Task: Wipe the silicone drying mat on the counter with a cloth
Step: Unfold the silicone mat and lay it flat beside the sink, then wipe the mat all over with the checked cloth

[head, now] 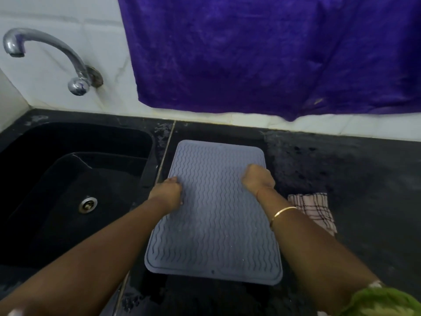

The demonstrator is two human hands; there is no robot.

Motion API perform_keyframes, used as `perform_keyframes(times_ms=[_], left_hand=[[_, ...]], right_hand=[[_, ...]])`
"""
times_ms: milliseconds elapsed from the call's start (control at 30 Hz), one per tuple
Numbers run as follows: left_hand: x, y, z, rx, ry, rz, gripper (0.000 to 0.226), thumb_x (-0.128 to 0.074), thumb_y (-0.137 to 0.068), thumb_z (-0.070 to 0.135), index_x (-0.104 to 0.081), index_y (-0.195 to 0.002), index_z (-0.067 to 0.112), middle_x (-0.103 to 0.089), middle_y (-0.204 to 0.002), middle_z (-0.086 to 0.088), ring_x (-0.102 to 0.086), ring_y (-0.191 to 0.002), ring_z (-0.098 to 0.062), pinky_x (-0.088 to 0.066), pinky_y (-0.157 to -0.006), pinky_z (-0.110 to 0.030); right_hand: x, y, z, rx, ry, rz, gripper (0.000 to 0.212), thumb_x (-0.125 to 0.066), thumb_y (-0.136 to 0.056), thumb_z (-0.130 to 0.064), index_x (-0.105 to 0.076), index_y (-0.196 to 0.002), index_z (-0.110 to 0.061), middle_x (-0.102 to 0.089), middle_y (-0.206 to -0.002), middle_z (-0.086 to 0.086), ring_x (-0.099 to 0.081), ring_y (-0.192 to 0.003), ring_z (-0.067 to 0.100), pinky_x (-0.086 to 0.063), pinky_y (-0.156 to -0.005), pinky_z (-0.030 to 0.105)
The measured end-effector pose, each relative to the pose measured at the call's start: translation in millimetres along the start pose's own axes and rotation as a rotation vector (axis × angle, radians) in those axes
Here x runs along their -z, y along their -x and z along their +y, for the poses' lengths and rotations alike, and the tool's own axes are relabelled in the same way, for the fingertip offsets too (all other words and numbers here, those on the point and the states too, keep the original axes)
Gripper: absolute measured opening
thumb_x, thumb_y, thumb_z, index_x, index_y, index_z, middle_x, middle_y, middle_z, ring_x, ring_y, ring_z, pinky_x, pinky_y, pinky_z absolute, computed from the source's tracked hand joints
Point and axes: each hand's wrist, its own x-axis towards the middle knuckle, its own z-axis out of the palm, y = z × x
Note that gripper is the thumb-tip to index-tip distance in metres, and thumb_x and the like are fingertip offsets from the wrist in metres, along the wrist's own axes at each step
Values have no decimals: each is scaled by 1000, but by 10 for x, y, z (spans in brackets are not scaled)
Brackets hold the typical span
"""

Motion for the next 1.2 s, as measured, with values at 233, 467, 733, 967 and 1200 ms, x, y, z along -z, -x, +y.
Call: perform_keyframes(times_ms=[233, 467, 733, 967, 1200], left_hand=[[7, -6, 249, 140, -127, 27, 55, -51, -95, 18, -32, -143, 0, -32, -144, -14, -34, -132, -30, -36, -107, -40], [45, -21, 174, 110, -44, -9, 53, -55, -92, 19, -39, -140, 3, -36, -139, -14, -44, -124, -29, -45, -101, -41], [146, 18, -50, -57, 113, -53, 49, -74, -79, 28, -58, -121, 8, -49, -125, -8, -52, -112, -23, -47, -92, -32], [149, -4, -117, -123, 87, -107, 69, -83, -68, 35, -54, -125, 9, -48, -126, -7, -51, -113, -21, -47, -93, -31], [61, -32, -210, -199, 92, -55, 71, -83, -66, 38, -55, -125, 11, -45, -132, -7, -47, -119, -22, -45, -101, -37]], right_hand=[[152, 241, 617, -232, 251, 9, 47, -54, -90, -31, -47, -131, -11, -37, -139, 16, -38, -125, 34, -41, -97, 46], [-31, 427, 965, -220, 279, 30, 43, -50, -91, -18, -38, -132, -14, -37, -132, 19, -45, -119, 38, -47, -90, 45], [154, 464, 836, -109, 39, 252, 30, -50, -87, -4, -50, -116, -4, -49, -123, 24, -48, -112, 43, -46, -87, 45], [143, 501, 2, 180, -95, 494, 27, -45, -89, -2, -55, -112, -10, -52, -114, 16, -49, -104, 35, -41, -67, 33], [-531, 577, -553, 321, 7, 108, 52, -50, -92, -26, -35, -141, -18, -41, -139, 14, -41, -125, 35, -37, -104, 46]])
